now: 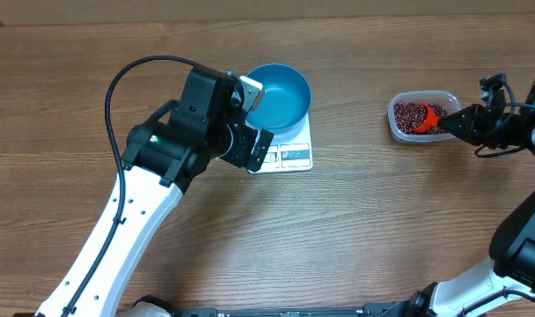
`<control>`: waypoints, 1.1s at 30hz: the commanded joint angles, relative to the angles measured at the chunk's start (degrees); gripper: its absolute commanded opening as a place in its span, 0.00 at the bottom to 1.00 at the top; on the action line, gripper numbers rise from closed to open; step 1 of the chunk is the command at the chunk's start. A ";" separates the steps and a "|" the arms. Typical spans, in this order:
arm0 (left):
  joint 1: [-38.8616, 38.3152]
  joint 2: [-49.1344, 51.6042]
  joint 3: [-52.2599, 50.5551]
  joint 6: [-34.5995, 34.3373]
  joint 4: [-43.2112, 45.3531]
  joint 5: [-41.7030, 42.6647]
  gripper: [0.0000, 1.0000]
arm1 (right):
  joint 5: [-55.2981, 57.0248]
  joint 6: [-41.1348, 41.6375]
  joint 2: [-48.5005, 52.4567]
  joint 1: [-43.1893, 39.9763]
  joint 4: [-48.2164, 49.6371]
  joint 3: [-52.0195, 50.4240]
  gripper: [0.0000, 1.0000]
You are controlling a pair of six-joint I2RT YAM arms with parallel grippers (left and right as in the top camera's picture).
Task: Scoop item into bowl and weigh 150g on scale
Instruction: 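Drag the scoop through the beans to fill it, right gripper, then lift the filled red scoop and carry it over the blue bowl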
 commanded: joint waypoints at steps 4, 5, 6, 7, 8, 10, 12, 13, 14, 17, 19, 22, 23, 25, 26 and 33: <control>0.28 0.37 0.46 1.25 0.09 0.83 1.00 | -6.05 -0.28 0.33 -3.30 0.33 -2.19 0.04; 0.28 0.37 0.46 1.25 0.09 0.83 1.00 | -6.51 -0.26 0.33 -3.76 0.37 -2.54 0.04; 0.28 0.37 0.46 1.25 0.09 0.81 1.00 | -7.23 -0.28 0.33 -4.17 0.59 -2.97 0.04; 0.28 0.37 0.46 1.25 0.09 0.83 1.00 | -7.98 -0.28 0.33 -4.61 0.68 -3.23 0.04; 0.28 0.37 0.46 1.25 0.09 0.83 1.00 | -8.87 -0.26 0.33 -5.16 0.76 -3.52 0.04; 0.28 0.37 0.46 1.25 0.09 0.81 1.00 | -10.88 -0.24 0.33 -6.08 1.05 -3.93 0.04; 0.28 0.37 0.46 1.25 0.09 0.83 1.00 | -13.03 -0.22 0.33 -7.04 1.07 -3.93 0.04; 0.28 0.37 0.46 1.25 0.09 0.83 1.00 | -13.77 -0.17 0.33 -7.34 1.09 -3.91 0.04; 0.28 0.37 0.46 1.25 0.09 0.83 1.00 | -14.84 -0.17 0.33 -7.80 1.07 -3.91 0.04; 0.28 0.37 0.46 1.25 0.09 0.83 1.00 | -16.74 -0.02 0.33 -8.79 0.85 -3.93 0.04; 0.28 0.37 0.46 1.25 0.09 0.81 1.00 | -17.46 -0.02 0.33 -9.09 0.61 -3.93 0.04; 0.28 0.37 0.46 1.25 0.09 0.83 1.00 | -18.10 -0.02 0.33 -9.27 0.37 -3.93 0.04; 0.28 0.37 0.46 1.25 0.09 0.81 1.00 | -18.29 0.00 0.33 -9.27 0.22 -3.93 0.04; 0.28 0.37 0.46 1.25 0.09 0.81 1.00 | -18.80 0.00 0.33 -9.27 -0.04 -3.91 0.04; 0.28 0.37 0.46 1.25 0.09 0.83 1.00 | -19.26 -0.02 0.33 -9.27 -0.20 -3.91 0.04; 0.24 0.37 0.46 1.25 0.09 0.83 1.00 | -25.46 -0.02 0.33 -9.27 -0.90 -3.91 0.04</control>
